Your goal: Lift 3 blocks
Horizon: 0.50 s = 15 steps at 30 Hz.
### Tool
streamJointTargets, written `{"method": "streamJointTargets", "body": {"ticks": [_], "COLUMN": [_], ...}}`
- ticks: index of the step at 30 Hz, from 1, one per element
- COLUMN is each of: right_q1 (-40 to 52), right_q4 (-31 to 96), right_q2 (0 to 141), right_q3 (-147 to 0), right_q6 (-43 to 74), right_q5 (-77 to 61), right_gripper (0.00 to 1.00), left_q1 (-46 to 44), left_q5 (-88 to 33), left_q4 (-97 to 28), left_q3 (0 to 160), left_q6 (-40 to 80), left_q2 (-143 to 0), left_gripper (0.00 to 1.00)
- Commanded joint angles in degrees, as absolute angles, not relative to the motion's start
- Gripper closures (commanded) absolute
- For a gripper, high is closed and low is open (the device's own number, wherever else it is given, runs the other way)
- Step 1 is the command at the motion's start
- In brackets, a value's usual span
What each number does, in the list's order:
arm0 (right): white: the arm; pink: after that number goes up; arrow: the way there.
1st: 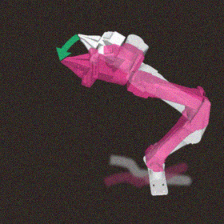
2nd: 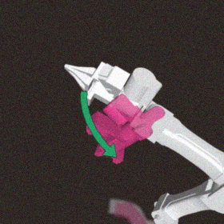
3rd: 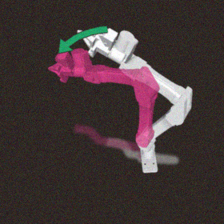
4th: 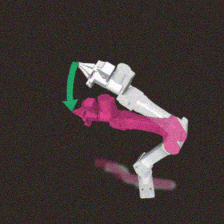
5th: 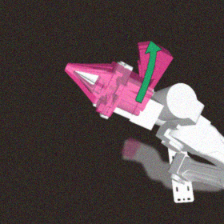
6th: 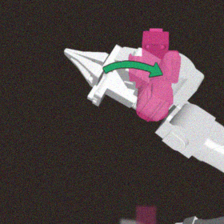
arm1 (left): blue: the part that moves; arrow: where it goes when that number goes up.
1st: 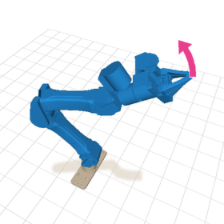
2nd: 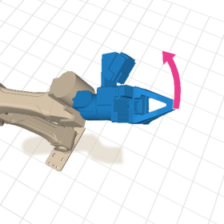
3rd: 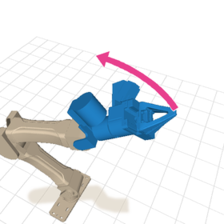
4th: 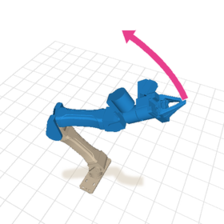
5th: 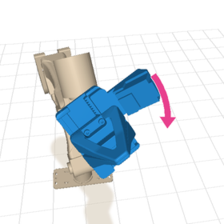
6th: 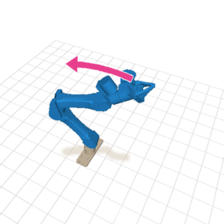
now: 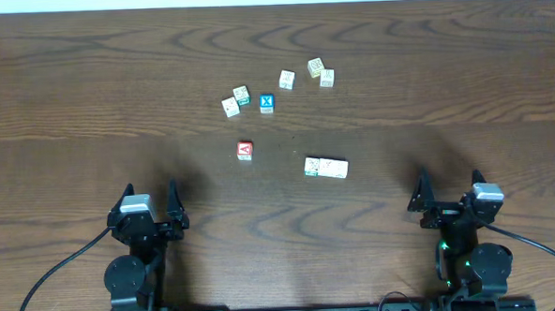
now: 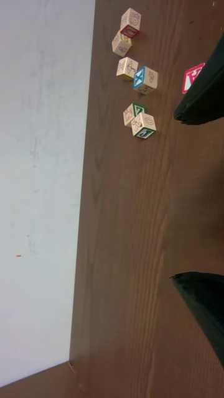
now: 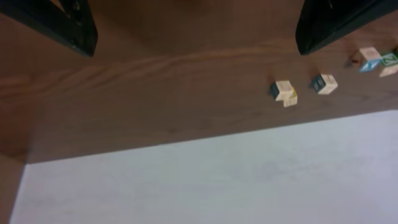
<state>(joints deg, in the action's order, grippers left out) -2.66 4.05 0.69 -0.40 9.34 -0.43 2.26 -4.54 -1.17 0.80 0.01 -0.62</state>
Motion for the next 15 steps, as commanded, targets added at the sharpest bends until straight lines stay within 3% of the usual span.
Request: {"method": "streamJointTargets", "body": {"ticks": [1,15], "right_q1": [-2.2,-2.2], "right_q4": [4.5,4.3], "right_q2": [0.3,0.4], "right_q3": [-0.3,-0.3], "right_q6": [6.8,5.5], "right_q5": [-0.1,-0.1], "right_gripper": [0.01,0.01], "left_q1": [2.6,2.6], "left_q5": [-5.4,-5.4], "left_q4": [-3.7,-3.7], "left_q3": [0.2,0.2], "left_q6": [0.2,0.2], "left_q2": [-0.3,-0.3], "left_gripper": [0.24,0.24]}}
